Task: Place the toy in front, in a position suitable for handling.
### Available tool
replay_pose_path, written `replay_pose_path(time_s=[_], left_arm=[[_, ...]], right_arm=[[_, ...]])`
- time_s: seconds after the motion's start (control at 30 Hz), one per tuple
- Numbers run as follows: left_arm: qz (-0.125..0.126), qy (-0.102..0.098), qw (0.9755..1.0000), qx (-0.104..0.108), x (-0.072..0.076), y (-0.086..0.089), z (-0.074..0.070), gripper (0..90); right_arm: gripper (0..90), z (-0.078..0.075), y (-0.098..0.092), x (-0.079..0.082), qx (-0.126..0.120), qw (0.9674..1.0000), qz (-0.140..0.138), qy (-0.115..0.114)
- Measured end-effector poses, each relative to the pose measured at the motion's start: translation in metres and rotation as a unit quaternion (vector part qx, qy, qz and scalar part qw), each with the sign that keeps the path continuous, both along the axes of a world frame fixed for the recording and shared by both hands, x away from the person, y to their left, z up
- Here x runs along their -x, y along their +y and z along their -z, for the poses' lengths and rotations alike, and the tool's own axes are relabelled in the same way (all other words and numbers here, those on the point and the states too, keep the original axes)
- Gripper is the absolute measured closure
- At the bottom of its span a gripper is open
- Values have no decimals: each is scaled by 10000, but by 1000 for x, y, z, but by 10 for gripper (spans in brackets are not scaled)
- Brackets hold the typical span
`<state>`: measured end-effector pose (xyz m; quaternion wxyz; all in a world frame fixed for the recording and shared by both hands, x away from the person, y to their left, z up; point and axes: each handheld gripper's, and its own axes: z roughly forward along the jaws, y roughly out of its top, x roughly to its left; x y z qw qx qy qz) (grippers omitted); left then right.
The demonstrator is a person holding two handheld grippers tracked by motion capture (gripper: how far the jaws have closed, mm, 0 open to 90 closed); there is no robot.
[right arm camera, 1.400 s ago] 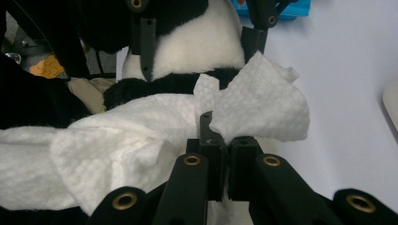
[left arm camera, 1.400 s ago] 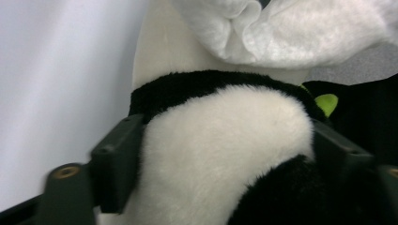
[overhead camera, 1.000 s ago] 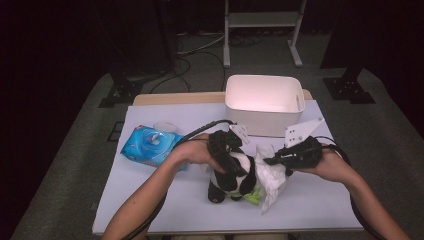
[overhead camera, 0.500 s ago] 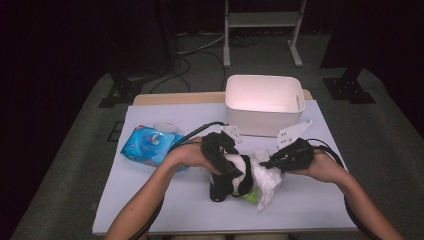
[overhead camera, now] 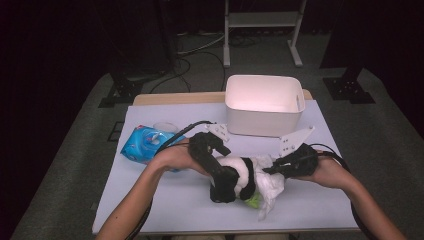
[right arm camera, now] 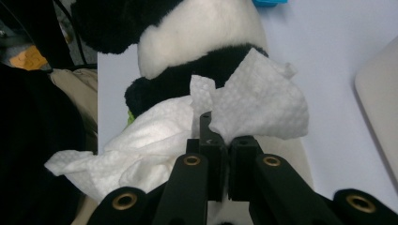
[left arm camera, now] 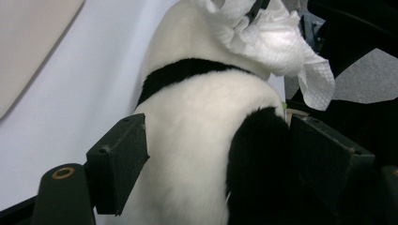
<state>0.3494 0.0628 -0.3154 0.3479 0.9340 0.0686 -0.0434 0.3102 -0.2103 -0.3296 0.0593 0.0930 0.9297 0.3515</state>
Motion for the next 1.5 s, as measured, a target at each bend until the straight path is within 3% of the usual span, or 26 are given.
replay_pose_path(time_s=[0.17, 0.37, 0.43, 0.5, 0.57, 0.73, 0.87, 1.03, 1.5], left_arm=[[-62, 145, 9998, 122, 2, 5, 9, 223], [52, 147, 9996, 226, 7, 2, 15, 227], [52, 144, 9997, 202, 8, 2, 14, 227], [41, 143, 9997, 200, 8, 2, 15, 227], [46, 145, 9996, 220, 8, 2, 15, 227], [31, 179, 9997, 188, 7, 1, 15, 227], [28, 181, 9997, 150, 6, 0, 14, 227], [18, 194, 9997, 125, 6, 0, 14, 227], [-16, 220, 9997, 138, 3, 0, 14, 227]], right_arm=[[869, -13, 9, -1, -99, 9999, -58, -101], [867, -20, 42, -11, -35, 9995, -248, -211], [767, -19, 52, -18, 33, 9995, -266, -170], [725, -18, 56, -21, 172, 9993, -255, -203], [644, -18, 54, -22, 190, 9992, -197, -287], [566, -22, 36, -25, 45, 9998, 16, -183], [527, -22, 26, -26, 118, 9996, 146, -188], [506, -20, 15, -29, 92, 9994, 309, -94], [497, -22, -8, -21, 35, 9992, 397, -89]])
